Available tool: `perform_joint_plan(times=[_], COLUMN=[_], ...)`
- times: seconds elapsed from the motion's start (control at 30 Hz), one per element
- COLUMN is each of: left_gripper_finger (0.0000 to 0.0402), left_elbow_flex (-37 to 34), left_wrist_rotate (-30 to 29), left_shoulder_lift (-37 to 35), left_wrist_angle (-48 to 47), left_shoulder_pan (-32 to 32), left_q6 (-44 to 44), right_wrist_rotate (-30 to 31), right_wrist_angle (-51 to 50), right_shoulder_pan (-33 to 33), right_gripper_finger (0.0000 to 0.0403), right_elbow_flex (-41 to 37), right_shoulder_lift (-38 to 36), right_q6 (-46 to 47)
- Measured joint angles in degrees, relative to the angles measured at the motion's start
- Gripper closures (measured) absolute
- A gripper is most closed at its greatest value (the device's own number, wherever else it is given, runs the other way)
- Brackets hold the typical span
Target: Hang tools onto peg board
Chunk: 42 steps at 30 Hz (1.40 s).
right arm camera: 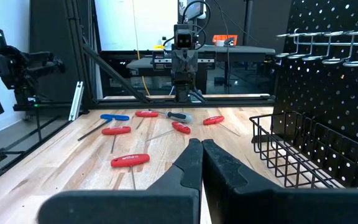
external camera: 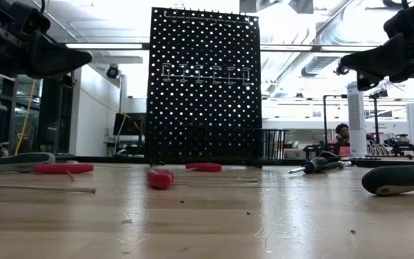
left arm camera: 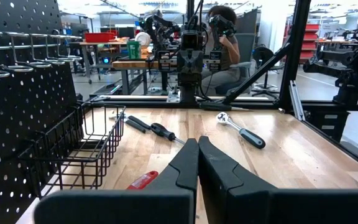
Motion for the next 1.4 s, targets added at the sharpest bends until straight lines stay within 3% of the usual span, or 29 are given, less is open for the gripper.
perform_joint_plan(times=[0.17,0.23,0.3,0.37,0.43,0.47,0.53,0.63,0.7,0.77,0.93,1.2,1.27,1.4], left_gripper_finger=[0.0401,0.0401,0.0401,0.0401,0.0401,0.0401,0.0401,0.0401,0.0401,0.0401,0.0401,0.0401,0.0401,0.0401], left_elbow_flex=[0.0,0.0,-0.02,0.0,-0.01,0.0,0.0,0.0,0.0,-0.01,-0.01,0.0,0.0,0.0], left_wrist_rotate=[-0.02,-0.02,0.0,-0.01,-0.01,-0.02,-0.02,-0.01,-0.04,-0.04,-0.04,-0.45,1.04,2.86], left_shoulder_lift=[0.02,0.0,0.01,0.0,0.01,0.0,0.0,0.01,0.02,0.0,0.02,0.02,0.02,0.02], left_wrist_angle=[-0.02,0.0,-0.02,0.0,-0.02,-0.02,-0.02,-0.08,-0.11,-0.05,-0.05,1.98,4.61,15.06], left_shoulder_pan=[-0.01,0.0,-0.01,0.0,-0.02,0.0,-0.02,0.0,-0.02,0.0,0.0,0.0,-0.1,-0.15], left_q6=[0.01,0.0,0.0,0.0,0.0,0.02,0.0,0.0,0.02,0.02,0.02,-0.93,-7.57,-29.65], right_wrist_rotate=[0.21,0.68,0.74,8.09,18.46,20.64,17.33,2.01,-8.26,-13.19,-14.52,-20.1,-21.5,-21.5], right_wrist_angle=[0.72,6.82,19.58,32.82,36.9,35.85,29.19,10.46,-2.83,-13.12,-30.25,-36.97,-37.02,-37.06], right_shoulder_pan=[0.01,-0.01,-0.01,-0.05,-0.06,-0.1,-0.02,0.29,0.72,1.56,5.86,13.43,13.96,14.68], right_gripper_finger=[0.0402,0.0402,0.0402,0.0402,0.0402,0.0402,0.0402,0.0402,0.0402,0.0402,0.0402,0.0402,0.0402,0.0402], right_elbow_flex=[-0.02,-0.02,-0.02,0.19,2.05,3.82,9.97,21.38,28.58,34.86,44.82,49.17,49.81,50.94], right_shoulder_lift=[0.02,0.26,0.46,0.84,1.56,2.22,5.28,13.24,19.2,25.55,40.99,60.32,63.11,65.76], right_q6=[-0.51,-0.34,7.57,18.2,27.09,28.67,29.59,28.81,22.27,19.95,27.75,40.19,41.81,43.61])
